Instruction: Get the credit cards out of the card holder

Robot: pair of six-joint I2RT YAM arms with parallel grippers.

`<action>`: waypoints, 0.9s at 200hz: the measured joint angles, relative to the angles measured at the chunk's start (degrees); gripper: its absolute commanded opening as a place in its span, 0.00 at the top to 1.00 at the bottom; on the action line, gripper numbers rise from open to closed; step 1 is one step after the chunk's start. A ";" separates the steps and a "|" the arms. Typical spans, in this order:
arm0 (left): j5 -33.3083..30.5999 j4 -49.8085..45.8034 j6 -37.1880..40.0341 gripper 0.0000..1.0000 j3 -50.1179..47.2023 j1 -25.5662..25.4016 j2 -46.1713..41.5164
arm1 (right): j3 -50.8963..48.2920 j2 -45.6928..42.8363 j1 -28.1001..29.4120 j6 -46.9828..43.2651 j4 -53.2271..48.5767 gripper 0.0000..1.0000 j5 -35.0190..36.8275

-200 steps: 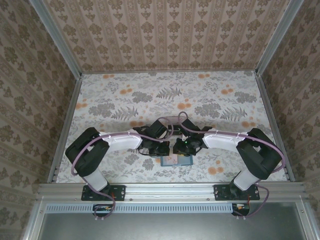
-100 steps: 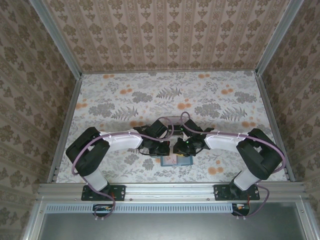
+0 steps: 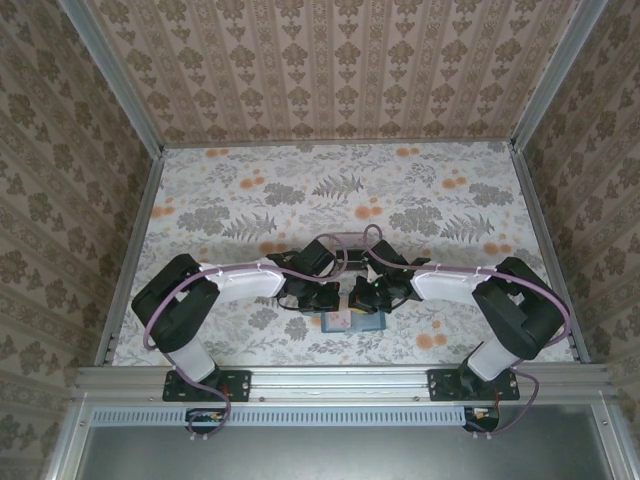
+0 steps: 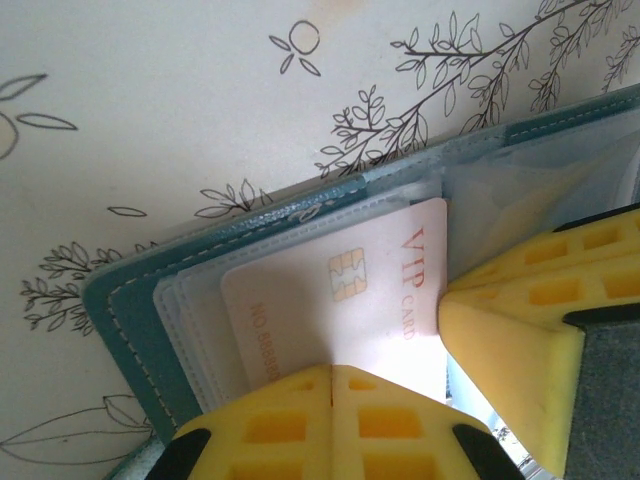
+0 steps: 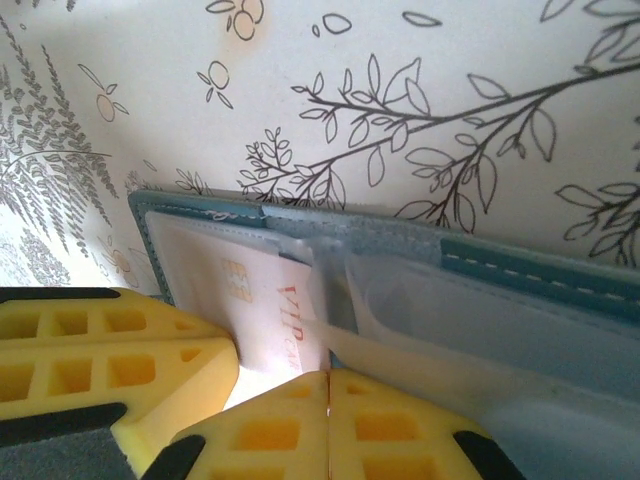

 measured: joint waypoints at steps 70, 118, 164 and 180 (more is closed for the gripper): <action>-0.76 -0.37 0.04 1.00 0.11 -0.26 -0.13 | -0.13 -4.37 -0.70 -0.28 -1.55 1.00 0.92; -1.36 -1.25 0.22 0.98 0.42 -0.31 -0.39 | -0.13 -4.68 -0.96 -1.29 -1.70 0.86 0.46; -3.34 -3.72 0.44 0.97 0.42 -0.31 -1.79 | -0.09 -3.30 -0.96 -1.31 -1.03 0.84 -1.31; -3.78 -4.35 0.61 0.98 0.42 -0.31 -1.99 | 0.15 -2.05 -0.79 -1.31 -0.85 0.82 -2.16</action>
